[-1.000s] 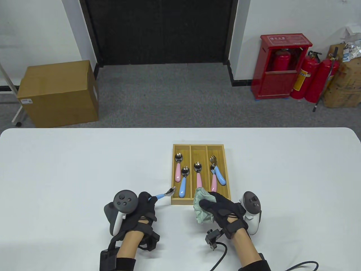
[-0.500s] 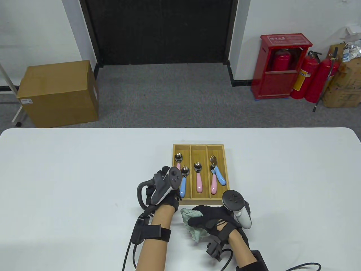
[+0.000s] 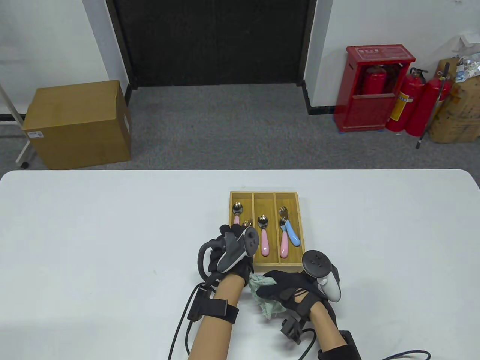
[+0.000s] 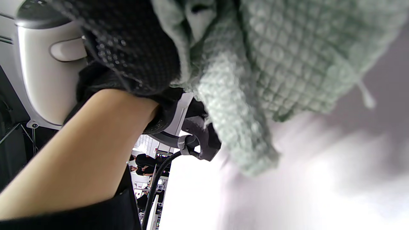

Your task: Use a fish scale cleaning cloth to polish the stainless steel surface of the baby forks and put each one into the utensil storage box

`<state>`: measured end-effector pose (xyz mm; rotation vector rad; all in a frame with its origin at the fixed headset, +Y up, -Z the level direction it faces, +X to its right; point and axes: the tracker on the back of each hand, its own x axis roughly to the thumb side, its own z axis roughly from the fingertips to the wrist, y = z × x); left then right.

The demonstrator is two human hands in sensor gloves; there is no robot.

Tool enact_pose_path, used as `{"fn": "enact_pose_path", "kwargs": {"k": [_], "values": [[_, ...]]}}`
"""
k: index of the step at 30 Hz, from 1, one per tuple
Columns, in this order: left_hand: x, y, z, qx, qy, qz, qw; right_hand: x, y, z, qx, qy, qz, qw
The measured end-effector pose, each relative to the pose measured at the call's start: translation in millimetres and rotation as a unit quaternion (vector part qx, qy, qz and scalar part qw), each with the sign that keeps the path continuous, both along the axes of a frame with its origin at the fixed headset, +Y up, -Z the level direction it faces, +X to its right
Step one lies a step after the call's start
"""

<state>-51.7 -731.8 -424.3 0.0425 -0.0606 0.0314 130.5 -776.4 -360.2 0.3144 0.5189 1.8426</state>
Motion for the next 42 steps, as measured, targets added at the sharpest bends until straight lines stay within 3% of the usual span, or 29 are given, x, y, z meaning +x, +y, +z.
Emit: {"fn": "enact_pose_path", "kwargs": {"k": [5,12,17,20,22,23,24,26,33,39,42], "values": [[-23.7,13.6,14.1,0.01,-0.008,0.023,1.0,0.6,-0.5,-0.1,0.004,0.0,0.007,1.0],[-100.5,27.9,45.0,0.026,0.006,0.045,0.999,0.1,2.7,0.9,0.03,-0.013,0.033,0.999],[-150.6,19.4,65.7,0.017,0.003,0.1,0.995,-5.8,8.8,3.6,0.065,-0.008,0.07,0.995],[-168.4,-0.7,78.5,0.039,-0.007,0.122,0.992,-11.9,11.0,6.5,0.088,0.007,0.106,0.99],[-172.5,-17.3,82.2,0.066,-0.033,0.123,0.99,-16.5,11.7,9.0,0.101,0.021,0.121,0.987],[-173.6,-18.1,79.5,0.023,-0.034,0.113,0.993,-19.8,12.1,10.1,0.11,0.026,0.125,0.986],[-174.9,-16.4,81.1,0.003,-0.025,0.103,0.994,-22.1,12.6,11.4,0.114,0.032,0.127,0.985],[-174.1,-11.1,82.4,0.036,-0.028,0.13,0.99,-28.5,14.5,14.1,0.13,0.034,0.127,0.983],[-161.3,-8.9,85.8,0.032,-0.042,0.174,0.983,-55.8,13.2,12.7,0.158,0.033,0.16,0.974],[-157.3,-11.8,86.8,0.026,-0.046,0.183,0.982,-66.3,-0.5,11.7,0.146,0.059,0.31,0.938],[-158.0,-12.6,86.7,0.024,-0.042,0.184,0.982,-73.3,-1.9,12.8,0.178,0.07,0.378,0.906]]}}
